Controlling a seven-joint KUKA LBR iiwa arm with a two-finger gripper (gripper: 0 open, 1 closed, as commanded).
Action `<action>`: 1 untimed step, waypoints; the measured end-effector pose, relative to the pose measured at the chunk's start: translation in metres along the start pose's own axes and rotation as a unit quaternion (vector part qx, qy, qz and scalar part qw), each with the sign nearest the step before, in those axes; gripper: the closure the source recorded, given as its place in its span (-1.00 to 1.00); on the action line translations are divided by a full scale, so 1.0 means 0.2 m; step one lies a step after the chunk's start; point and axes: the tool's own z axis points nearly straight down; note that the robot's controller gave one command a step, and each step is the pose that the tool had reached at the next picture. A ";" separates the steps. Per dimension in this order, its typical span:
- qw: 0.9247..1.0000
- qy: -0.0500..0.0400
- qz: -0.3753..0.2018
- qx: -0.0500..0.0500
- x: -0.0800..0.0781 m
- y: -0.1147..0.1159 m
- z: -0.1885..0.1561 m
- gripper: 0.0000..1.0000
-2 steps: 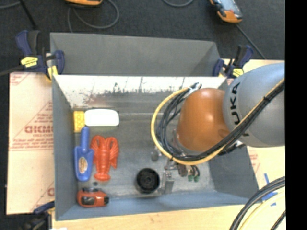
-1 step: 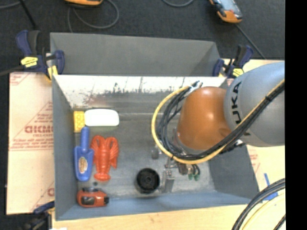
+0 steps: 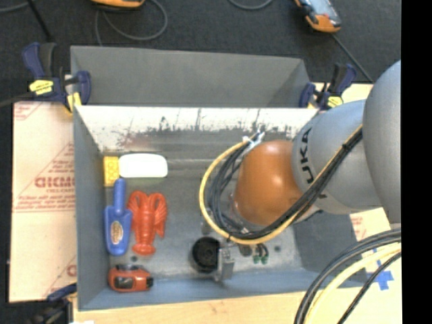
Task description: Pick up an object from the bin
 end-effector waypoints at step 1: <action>0.994 0.001 0.110 0.000 0.00 0.05 0.09 1.00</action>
Offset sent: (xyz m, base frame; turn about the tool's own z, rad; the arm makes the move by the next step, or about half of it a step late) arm 0.0000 0.0000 0.0000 0.0000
